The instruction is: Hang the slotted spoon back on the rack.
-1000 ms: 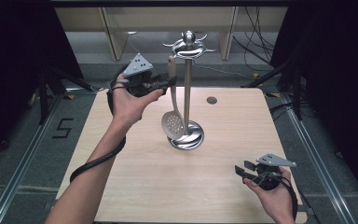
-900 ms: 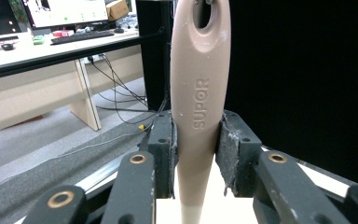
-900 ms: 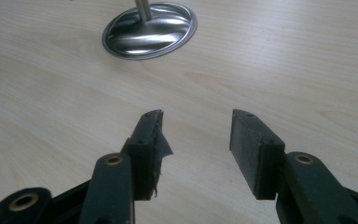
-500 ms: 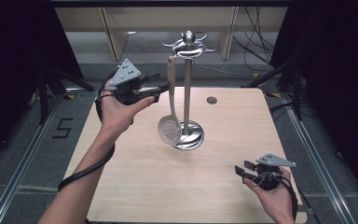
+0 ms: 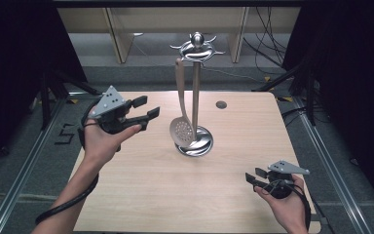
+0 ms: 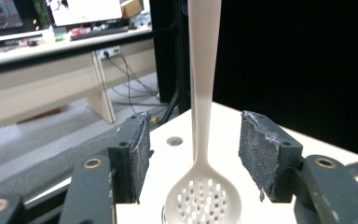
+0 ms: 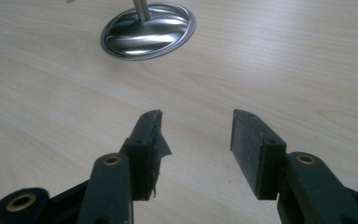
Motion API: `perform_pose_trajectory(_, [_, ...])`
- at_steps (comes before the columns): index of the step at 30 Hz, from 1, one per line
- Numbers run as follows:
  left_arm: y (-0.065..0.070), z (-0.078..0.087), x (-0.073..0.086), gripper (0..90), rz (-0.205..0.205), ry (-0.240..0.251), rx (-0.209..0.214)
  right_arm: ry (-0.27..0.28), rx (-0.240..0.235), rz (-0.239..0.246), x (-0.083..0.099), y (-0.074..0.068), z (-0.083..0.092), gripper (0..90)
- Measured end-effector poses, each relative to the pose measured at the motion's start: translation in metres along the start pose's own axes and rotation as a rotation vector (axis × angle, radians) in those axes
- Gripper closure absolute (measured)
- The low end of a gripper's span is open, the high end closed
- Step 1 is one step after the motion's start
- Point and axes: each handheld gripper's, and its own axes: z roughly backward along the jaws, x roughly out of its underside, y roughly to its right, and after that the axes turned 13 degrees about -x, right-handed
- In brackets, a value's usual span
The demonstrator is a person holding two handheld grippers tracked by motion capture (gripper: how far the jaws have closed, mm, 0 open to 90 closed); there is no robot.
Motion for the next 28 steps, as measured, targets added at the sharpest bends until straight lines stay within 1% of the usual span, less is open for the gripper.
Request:
perform_pose_trajectory(6, [0.0, 0.011, 0.037, 42.6, 0.002, -0.037, -0.026, -0.001, -0.002, 0.0, 0.0, 0.0, 0.0, 53.5])
perform_pose_trajectory(8, [0.0, 0.014, 0.053, 43.0, 0.0, -0.045, -0.036, -0.001, -0.001, 0.0, 0.0, 0.0, 0.0, 53.5])
perform_pose_trajectory(9, [0.001, 0.015, 0.062, 43.0, -0.01, -0.053, -0.043, -0.001, -0.001, 0.0, 0.0, 0.0, 0.0, 53.5])
perform_pose_trajectory(10, [0.002, 0.016, 0.072, 43.5, -0.019, -0.064, -0.042, -0.004, -0.019, -0.02, 0.0, -0.001, -0.001, 53.5])
perform_pose_trajectory(13, [0.002, 0.018, 0.102, 43.7, -0.029, -0.116, -0.044, -0.004, -0.017, -0.019, 0.0, -0.001, -0.001, 53.4])
perform_pose_trajectory(14, [0.002, 0.019, 0.121, 43.8, -0.033, -0.149, -0.045, -0.005, -0.016, -0.016, 0.0, -0.001, -0.001, 53.3])
perform_pose_trajectory(15, [0.002, 0.019, 0.121, 43.8, -0.033, -0.149, -0.045, -0.005, -0.016, -0.016, 0.0, -0.001, -0.001, 53.3])
perform_pose_trajectory(16, [0.002, 0.02, 0.131, 43.8, -0.038, -0.162, -0.052, -0.005, -0.016, -0.016, 0.0, -0.001, -0.001, 53.2])
perform_pose_trajectory(17, [0.003, 0.022, 0.141, 44.0, -0.047, -0.174, -0.056, -0.005, -0.016, -0.016, 0.0, -0.001, -0.001, 53.2])
perform_pose_trajectory(18, [0.006, 0.025, 0.16, 44.5, -0.085, -0.222, -0.052, -0.006, -0.015, -0.013, 0.0, -0.001, -0.001, 52.8])
perform_pose_trajectory(19, [0.006, 0.025, 0.16, 44.6, -0.085, -0.222, -0.052, -0.006, -0.015, -0.013, 0.0, -0.001, -0.001, 52.8])
perform_pose_trajectory(20, [0.008, 0.026, 0.167, 44.6, -0.06, -0.256, -0.038, 0.0, -0.02, -0.01, 0.001, 0.0, -0.002, 52.6])
perform_pose_trajectory(21, [0.008, 0.028, 0.169, 44.6, -0.042, -0.272, -0.033, -0.006, -0.01, -0.036, 0.0, -0.003, -0.001, 52.1])
perform_pose_trajectory(22, [0.007, 0.028, 0.169, 44.5, -0.026, -0.267, -0.032, 0.001, -0.008, -0.027, 0.001, -0.003, -0.002, 52.0])
perform_pose_trajectory(23, [0.006, 0.028, 0.167, 44.4, -0.018, -0.257, -0.038, 0.008, -0.019, -0.022, 0.001, -0.003, -0.003, 51.8])
perform_pose_trajectory(24, [0.004, 0.028, 0.165, 44.2, -0.023, -0.245, -0.043, 0.011, -0.026, -0.026, 0.001, -0.004, -0.004, 51.8])
perform_pose_trajectory(25, [0.003, 0.028, 0.164, 43.9, -0.003, -0.233, -0.046, -0.002, -0.01, -0.016, 0.0, -0.004, -0.002, 51.3])
perform_pose_trajectory(26, [0.001, 0.029, 0.163, 43.8, -0.012, -0.23, -0.049, -0.001, -0.002, -0.002, 0.0, -0.004, -0.002, 50.7])
perform_pose_trajectory(27, [0.001, 0.029, 0.163, 43.7, -0.002, -0.23, -0.048, -0.007, 0.004, 0.004, 0.0, -0.004, -0.001, 50.1])
perform_pose_trajectory(28, [0.001, 0.029, 0.164, 43.6, 0.005, -0.232, -0.05, -0.002, 0.0, 0.027, 0.0, -0.003, -0.002, 49.3])
